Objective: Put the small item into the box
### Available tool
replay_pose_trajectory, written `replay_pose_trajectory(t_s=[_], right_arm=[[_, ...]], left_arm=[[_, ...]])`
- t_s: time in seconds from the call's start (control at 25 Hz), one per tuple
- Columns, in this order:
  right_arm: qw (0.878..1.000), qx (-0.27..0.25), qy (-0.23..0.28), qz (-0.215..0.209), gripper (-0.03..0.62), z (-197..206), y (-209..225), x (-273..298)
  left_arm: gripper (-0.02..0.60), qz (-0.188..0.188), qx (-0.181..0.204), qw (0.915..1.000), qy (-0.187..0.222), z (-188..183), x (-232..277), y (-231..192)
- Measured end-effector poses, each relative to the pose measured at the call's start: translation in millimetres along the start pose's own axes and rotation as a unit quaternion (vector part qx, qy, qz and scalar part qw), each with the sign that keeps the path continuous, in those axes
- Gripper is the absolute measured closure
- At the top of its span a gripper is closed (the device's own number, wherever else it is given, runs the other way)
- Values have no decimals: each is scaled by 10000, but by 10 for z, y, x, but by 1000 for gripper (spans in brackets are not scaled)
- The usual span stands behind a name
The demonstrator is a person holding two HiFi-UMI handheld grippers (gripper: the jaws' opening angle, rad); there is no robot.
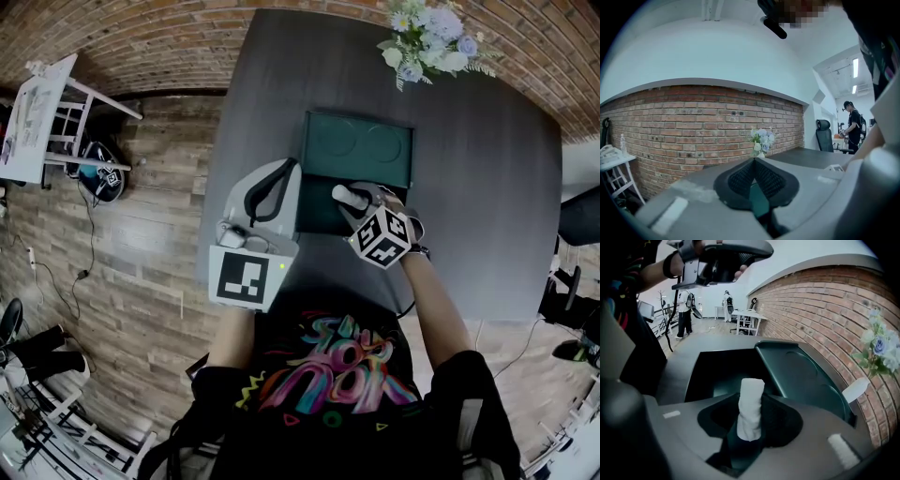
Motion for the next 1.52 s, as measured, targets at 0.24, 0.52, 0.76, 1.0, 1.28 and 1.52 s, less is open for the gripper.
replay_pose_trajectory(t_s=[0.24, 0.52, 0.76, 1.0, 1.28, 1.52], right_arm=[[9999, 3, -144, -70, 450, 12, -20, 54], [9997, 54, -235, -94, 445, 50, 5, 30], [9997, 100, -179, -93, 437, 57, 10, 10], [9998, 120, -121, -136, 434, 37, -20, -44], [9999, 149, 63, -46, 428, -19, -67, -175], [9981, 359, 501, 71, 427, -121, -35, -357]], left_arm=[[580, -24, 7, 10000, -16, -2, -8, -21], [580, -40, 3, 10000, -24, 3, -11, -37], [580, -38, 17, 10000, -9, 8, -11, -25], [580, -28, 9, 10000, 17, -12, -25, -18], [580, -19, 40, 10000, 76, -43, -38, -6], [580, 25, 90, 9999, 105, -95, -42, 29]])
Point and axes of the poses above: the fingertips, and each gripper's own axes: x forward along the fingers, y to its right, z out of its underside, the point moved 8 cm from there along -x, backward along the fingers, and after that the axes turned 12 degrees about x, right-handed, at the moved point
